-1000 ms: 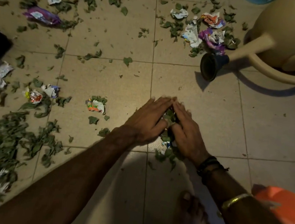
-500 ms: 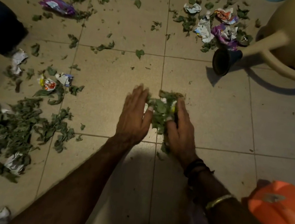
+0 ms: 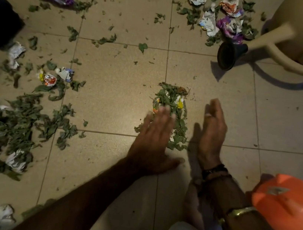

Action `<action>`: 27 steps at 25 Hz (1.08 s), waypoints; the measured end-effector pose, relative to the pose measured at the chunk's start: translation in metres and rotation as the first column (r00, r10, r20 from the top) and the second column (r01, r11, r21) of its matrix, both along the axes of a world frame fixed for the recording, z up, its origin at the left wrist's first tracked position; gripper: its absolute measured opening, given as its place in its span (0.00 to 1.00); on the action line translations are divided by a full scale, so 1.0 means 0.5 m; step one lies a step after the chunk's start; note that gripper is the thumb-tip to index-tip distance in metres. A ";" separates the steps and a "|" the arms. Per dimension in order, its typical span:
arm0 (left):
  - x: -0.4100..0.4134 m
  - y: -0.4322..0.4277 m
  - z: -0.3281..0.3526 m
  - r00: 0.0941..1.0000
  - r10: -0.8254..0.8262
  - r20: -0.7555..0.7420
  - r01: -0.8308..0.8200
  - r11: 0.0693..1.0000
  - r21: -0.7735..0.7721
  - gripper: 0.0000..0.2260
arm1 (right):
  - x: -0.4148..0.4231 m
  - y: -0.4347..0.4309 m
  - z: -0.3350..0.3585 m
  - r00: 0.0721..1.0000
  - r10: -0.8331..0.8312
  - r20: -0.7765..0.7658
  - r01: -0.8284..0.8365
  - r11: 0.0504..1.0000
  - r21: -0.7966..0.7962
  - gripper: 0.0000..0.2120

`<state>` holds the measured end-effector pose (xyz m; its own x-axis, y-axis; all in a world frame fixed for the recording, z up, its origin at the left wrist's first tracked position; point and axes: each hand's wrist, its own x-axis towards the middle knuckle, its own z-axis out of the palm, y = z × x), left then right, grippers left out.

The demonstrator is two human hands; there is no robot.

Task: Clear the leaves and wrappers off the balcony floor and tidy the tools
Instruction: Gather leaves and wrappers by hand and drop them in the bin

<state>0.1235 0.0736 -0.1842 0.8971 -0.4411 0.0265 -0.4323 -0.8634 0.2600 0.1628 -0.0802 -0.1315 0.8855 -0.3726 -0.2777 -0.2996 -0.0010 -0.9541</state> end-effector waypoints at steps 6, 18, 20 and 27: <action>0.147 -0.027 -0.011 0.996 0.015 0.085 -0.034 0.973 0.227 0.43 | -0.018 -0.019 -0.017 0.999 0.042 -0.017 -0.043 0.995 -0.095 0.25; 0.187 -0.019 -0.016 0.799 0.556 -0.229 -0.601 0.744 -0.293 0.34 | 0.199 0.007 -0.019 0.731 0.594 -0.336 -0.681 0.598 -0.423 0.28; 0.201 -0.040 -0.008 0.841 0.448 -0.302 -0.539 0.662 -0.521 0.29 | 0.186 0.004 -0.022 0.684 0.664 -0.303 -0.727 0.586 -0.357 0.27; 0.171 0.035 0.017 0.592 0.276 -0.758 -0.645 -0.401 -0.650 0.26 | 0.192 -0.015 0.013 0.467 0.731 -0.497 -0.781 0.077 -0.620 0.44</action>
<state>0.2089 0.0910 -0.1758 0.8026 0.4476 -0.3943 0.1760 0.4540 0.8735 0.2590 -0.0876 -0.1248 0.8197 0.4304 -0.3779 0.2569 -0.8660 -0.4291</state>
